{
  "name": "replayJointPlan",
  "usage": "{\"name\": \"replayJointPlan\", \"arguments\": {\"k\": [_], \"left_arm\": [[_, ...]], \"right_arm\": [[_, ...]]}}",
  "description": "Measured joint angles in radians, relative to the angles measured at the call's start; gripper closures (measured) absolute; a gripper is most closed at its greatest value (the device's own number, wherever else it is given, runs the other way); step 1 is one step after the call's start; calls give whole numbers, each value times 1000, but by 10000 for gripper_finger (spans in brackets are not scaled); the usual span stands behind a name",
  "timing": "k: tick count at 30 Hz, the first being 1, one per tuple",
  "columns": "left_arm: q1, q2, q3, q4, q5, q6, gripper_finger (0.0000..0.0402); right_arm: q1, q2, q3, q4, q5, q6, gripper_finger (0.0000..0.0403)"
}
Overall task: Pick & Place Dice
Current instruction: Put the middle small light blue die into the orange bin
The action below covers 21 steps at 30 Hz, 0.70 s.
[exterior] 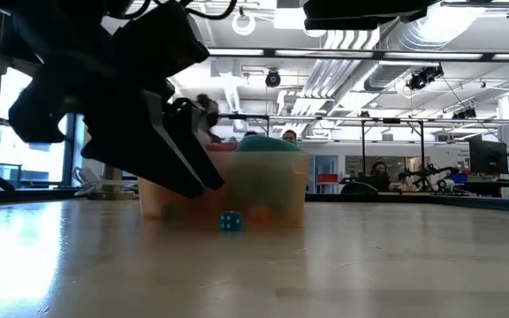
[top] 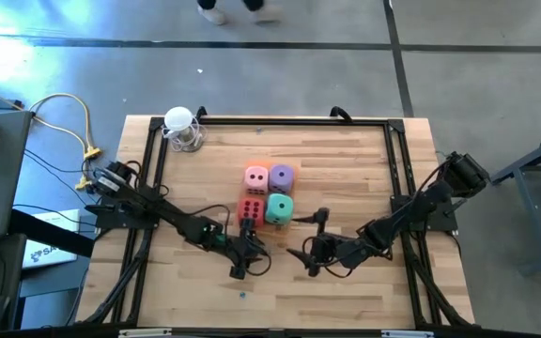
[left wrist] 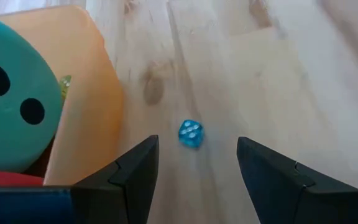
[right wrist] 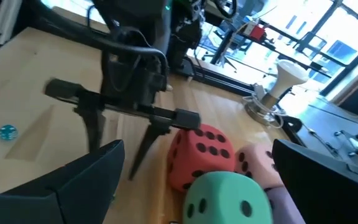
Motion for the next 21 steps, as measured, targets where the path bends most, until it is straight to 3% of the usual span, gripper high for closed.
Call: {"name": "replayJointPlan", "arguments": {"k": [11, 21], "left_arm": [[4, 49, 0, 66, -40, 87, 193], [-29, 50, -1, 70, -18, 21, 193]], "right_arm": [[4, 0, 0, -13, -76, 81, 3], [3, 0, 0, -21, -76, 81, 3]]}}
